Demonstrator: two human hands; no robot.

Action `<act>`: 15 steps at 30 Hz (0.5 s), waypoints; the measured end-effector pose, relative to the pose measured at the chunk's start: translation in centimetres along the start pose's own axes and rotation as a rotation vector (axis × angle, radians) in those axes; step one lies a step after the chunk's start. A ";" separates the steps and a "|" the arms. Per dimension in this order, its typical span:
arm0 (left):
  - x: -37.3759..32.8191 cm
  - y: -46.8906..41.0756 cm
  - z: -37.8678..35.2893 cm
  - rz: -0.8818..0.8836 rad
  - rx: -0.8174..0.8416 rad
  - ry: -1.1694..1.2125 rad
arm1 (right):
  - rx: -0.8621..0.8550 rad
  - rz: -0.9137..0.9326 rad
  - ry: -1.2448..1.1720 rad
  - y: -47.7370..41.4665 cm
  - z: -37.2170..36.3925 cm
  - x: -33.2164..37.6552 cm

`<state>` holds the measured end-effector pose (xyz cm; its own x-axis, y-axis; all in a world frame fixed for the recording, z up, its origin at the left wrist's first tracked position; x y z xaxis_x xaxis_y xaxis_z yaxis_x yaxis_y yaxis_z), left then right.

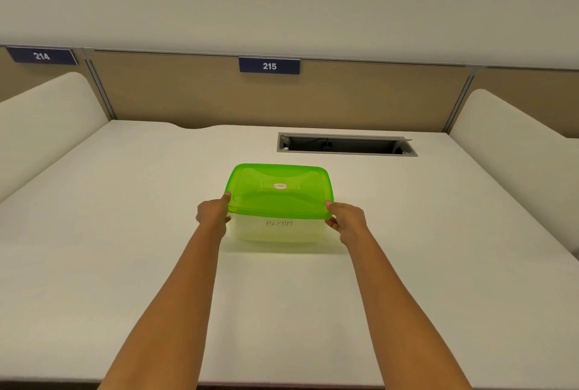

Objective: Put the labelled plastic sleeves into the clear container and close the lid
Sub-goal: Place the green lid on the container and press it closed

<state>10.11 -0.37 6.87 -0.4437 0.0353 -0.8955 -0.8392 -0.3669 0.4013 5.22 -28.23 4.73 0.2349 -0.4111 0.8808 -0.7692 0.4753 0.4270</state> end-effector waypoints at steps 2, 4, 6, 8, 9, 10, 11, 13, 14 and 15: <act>0.1 0.0 0.1 0.020 0.019 0.020 | -0.011 0.010 0.012 -0.1 0.0 0.0; 0.1 0.0 0.2 0.047 0.029 0.032 | -0.011 0.011 0.008 -0.2 0.0 0.0; 0.1 -0.1 0.2 0.072 0.040 0.058 | -0.007 0.011 0.005 -0.3 0.0 0.1; 0.0 -0.3 0.2 0.097 0.044 0.085 | -0.006 0.008 0.008 -0.4 0.0 0.1; 0.1 -0.5 0.2 0.108 0.045 0.092 | -0.009 0.006 0.013 -0.4 0.0 0.1; 0.1 -0.6 0.2 0.118 0.046 0.096 | -0.012 0.005 0.017 -0.3 0.0 0.1; 0.2 -0.7 0.2 0.125 0.044 0.094 | -0.014 0.006 0.017 -0.3 0.0 0.1; 0.3 -0.8 0.2 0.128 0.031 0.082 | -0.013 0.005 0.014 -0.4 0.0 0.2; 0.4 -0.9 0.2 0.127 0.025 0.079 | -0.012 0.003 0.016 -0.4 0.0 0.2; 0.4 -0.9 0.2 0.123 0.018 0.081 | -0.011 0.002 0.020 -0.3 0.0 0.2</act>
<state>10.61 0.11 6.23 -0.5174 -0.0841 -0.8516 -0.7858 -0.3472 0.5118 5.56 -28.45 4.80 0.2457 -0.3945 0.8854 -0.7629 0.4849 0.4277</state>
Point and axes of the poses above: each hand's wrist, its own y-axis away from the middle knuckle, its own z-axis out of the back of the hand, x = y × z, the point moved 4 cm from there along -y, towards the middle knuckle, and after that the axes turned 8 degrees about -y, right-handed, at the moved point
